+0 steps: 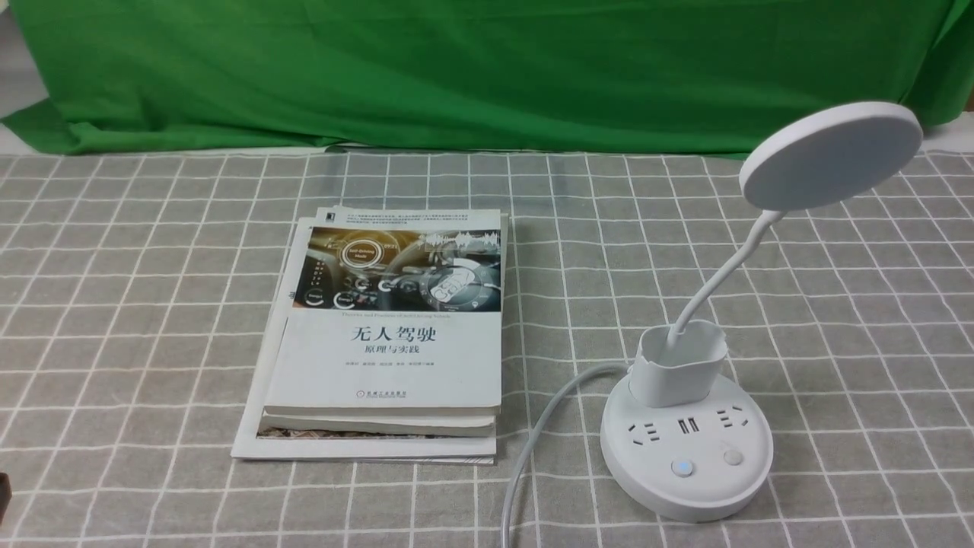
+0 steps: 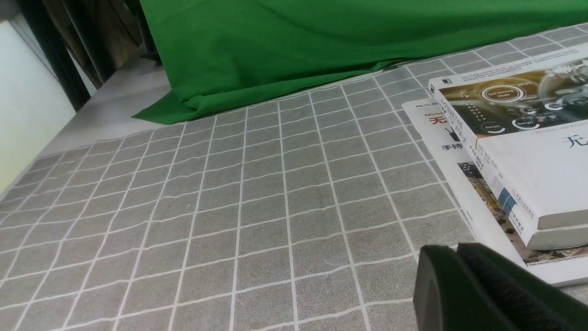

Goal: Turn off the desk lamp on the grey coffee tablecloth by hand.

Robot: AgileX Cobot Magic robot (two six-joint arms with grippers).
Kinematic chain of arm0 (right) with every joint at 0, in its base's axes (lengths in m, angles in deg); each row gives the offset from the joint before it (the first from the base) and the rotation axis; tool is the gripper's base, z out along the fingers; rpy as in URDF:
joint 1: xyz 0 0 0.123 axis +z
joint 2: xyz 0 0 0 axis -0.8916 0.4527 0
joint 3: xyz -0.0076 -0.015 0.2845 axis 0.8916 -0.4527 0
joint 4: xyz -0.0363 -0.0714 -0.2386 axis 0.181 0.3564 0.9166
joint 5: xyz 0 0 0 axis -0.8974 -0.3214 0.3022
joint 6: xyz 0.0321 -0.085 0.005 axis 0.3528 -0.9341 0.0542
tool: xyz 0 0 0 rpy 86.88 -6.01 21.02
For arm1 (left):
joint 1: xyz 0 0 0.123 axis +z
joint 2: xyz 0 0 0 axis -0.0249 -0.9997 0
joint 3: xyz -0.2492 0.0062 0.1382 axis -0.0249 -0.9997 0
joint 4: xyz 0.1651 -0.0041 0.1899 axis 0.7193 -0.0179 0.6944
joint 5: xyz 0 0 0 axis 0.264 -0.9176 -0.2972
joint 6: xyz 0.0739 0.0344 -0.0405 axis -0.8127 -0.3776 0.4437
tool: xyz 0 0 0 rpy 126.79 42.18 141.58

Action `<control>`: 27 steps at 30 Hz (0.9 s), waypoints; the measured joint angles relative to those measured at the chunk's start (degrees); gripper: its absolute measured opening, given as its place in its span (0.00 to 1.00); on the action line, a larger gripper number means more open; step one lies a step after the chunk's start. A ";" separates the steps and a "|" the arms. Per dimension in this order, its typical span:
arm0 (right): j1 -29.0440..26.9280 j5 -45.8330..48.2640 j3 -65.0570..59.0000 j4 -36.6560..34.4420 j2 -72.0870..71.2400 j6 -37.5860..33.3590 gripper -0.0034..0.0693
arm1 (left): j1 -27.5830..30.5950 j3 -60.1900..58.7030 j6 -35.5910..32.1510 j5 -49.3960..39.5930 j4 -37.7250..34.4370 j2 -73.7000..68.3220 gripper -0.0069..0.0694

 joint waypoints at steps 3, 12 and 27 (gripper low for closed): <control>0.00 0.00 0.00 0.00 0.00 0.06 0.11 | 0.00 0.00 0.00 0.00 0.00 0.00 0.12; 0.00 0.00 0.00 0.00 0.00 0.07 0.12 | 0.00 0.00 -0.07 0.00 0.00 0.00 0.12; 0.00 1.71 0.00 0.00 0.00 -4.01 0.12 | 0.00 0.00 0.00 0.00 0.00 0.00 0.12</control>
